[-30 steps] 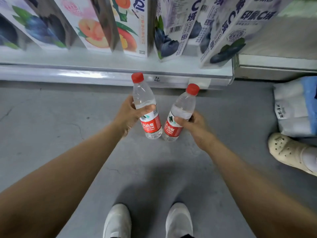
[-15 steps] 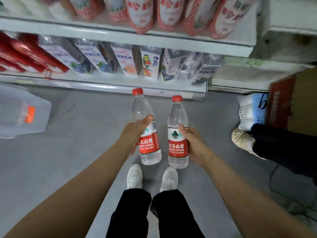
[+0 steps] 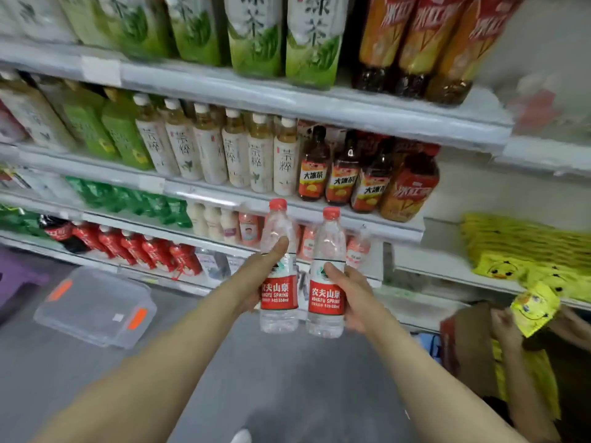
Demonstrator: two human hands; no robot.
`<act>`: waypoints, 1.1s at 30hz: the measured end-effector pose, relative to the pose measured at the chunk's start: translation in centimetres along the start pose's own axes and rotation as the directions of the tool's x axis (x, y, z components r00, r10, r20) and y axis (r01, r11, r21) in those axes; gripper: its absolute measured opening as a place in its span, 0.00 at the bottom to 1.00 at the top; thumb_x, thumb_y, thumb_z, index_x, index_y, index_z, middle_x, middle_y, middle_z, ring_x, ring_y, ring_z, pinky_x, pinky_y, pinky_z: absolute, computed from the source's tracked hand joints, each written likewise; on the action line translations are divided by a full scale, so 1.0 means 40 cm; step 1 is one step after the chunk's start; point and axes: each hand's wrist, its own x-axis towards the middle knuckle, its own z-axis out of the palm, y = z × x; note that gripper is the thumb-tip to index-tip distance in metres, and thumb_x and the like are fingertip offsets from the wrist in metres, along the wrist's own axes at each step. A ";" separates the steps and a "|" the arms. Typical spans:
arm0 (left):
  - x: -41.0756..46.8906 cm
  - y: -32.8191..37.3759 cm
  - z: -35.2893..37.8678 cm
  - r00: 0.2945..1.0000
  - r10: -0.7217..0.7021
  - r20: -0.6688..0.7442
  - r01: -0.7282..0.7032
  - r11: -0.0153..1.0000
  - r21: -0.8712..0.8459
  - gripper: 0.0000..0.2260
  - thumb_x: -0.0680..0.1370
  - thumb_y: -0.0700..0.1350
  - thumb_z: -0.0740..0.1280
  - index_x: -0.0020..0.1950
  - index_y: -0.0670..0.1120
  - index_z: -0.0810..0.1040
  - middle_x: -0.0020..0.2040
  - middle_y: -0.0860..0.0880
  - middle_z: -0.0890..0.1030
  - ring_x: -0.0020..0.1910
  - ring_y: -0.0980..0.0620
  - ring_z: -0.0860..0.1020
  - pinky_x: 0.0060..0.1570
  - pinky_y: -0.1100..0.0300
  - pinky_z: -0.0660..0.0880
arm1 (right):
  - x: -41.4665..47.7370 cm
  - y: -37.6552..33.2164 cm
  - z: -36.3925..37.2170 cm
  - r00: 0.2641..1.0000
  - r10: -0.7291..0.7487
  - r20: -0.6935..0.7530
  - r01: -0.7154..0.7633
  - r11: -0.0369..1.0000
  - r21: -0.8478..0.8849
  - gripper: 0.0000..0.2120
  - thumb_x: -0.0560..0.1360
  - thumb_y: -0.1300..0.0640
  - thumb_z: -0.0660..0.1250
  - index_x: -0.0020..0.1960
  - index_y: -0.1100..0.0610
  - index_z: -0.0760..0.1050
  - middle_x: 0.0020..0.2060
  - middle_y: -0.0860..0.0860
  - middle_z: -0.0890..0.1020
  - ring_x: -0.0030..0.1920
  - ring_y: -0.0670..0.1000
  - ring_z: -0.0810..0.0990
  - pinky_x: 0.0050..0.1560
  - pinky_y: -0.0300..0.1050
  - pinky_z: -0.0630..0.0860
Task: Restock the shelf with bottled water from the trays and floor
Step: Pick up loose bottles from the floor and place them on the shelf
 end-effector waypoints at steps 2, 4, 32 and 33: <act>-0.043 0.108 0.025 0.996 0.095 -0.001 -0.095 0.995 0.026 0.39 0.62 0.66 0.73 0.66 0.44 0.77 0.54 0.42 0.85 0.53 0.42 0.84 0.59 0.45 0.78 | -0.025 -0.112 0.034 0.996 -0.082 0.046 0.083 0.996 -0.014 0.31 0.68 0.52 0.76 0.68 0.58 0.74 0.58 0.59 0.85 0.54 0.60 0.86 0.54 0.57 0.83; -0.077 0.206 0.039 0.987 0.159 0.005 -0.159 0.985 0.059 0.41 0.63 0.67 0.75 0.68 0.43 0.75 0.55 0.42 0.85 0.54 0.42 0.84 0.60 0.43 0.78 | -0.039 -0.208 0.059 0.984 -0.168 0.068 0.170 0.985 -0.026 0.35 0.67 0.50 0.79 0.71 0.57 0.72 0.59 0.60 0.84 0.55 0.60 0.86 0.51 0.56 0.83; -0.168 1.014 -0.221 0.661 0.696 0.279 -0.703 0.705 -0.095 0.32 0.69 0.48 0.79 0.69 0.48 0.70 0.60 0.39 0.82 0.57 0.38 0.82 0.52 0.46 0.80 | -0.204 -1.253 0.680 0.393 -0.916 0.083 0.914 0.379 -0.145 0.23 0.74 0.52 0.75 0.66 0.56 0.75 0.50 0.49 0.85 0.46 0.45 0.85 0.41 0.39 0.78; -0.157 1.027 -0.237 0.656 0.694 0.297 -0.702 0.705 -0.098 0.31 0.70 0.48 0.78 0.70 0.48 0.70 0.60 0.39 0.82 0.57 0.38 0.82 0.51 0.46 0.81 | -0.187 -1.268 0.694 0.399 -0.914 0.069 0.910 0.386 -0.150 0.24 0.74 0.53 0.75 0.67 0.56 0.74 0.52 0.49 0.85 0.47 0.46 0.85 0.41 0.40 0.78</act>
